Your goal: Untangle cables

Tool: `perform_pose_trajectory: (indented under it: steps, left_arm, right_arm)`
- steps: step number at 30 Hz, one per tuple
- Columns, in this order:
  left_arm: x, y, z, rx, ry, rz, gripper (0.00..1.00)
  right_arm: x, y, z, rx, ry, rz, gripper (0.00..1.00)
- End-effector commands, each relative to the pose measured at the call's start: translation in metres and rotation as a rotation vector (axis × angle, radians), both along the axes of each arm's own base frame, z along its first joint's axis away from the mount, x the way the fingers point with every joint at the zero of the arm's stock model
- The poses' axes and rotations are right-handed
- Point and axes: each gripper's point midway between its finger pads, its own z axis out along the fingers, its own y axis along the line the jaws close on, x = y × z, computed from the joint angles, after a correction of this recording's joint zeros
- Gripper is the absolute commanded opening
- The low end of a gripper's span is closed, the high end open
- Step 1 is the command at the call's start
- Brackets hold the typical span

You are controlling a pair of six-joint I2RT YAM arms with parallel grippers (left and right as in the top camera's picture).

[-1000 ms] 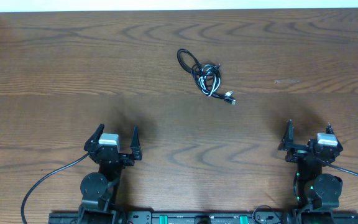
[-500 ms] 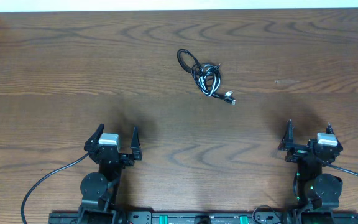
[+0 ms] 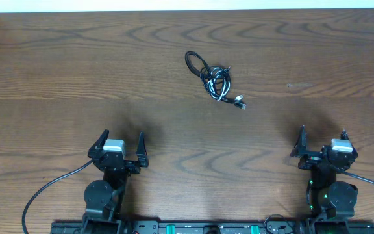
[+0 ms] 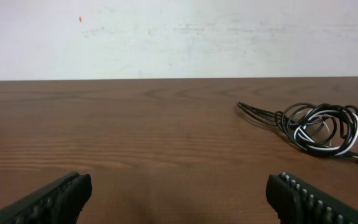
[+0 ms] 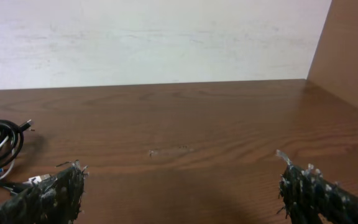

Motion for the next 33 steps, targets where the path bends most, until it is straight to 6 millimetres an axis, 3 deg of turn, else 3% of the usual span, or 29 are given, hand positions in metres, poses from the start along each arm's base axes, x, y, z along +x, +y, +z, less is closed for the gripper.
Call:
perform_pose_trajectory:
  steps: [1, 33]
  left_arm:
    - [-0.0002, 0.0045, -0.0184, 0.02, 0.053, 0.023, 0.95]
    - [-0.0028, 0.0052, -0.0144, -0.041, 0.075, 0.034, 0.95]
  right_arm:
    - [-0.0003, 0.0013, 0.0002, -0.015, -0.001, 0.005, 0.99]
    - [-0.0003, 0.0013, 0.0002, -0.015, -0.001, 0.005, 0.99]
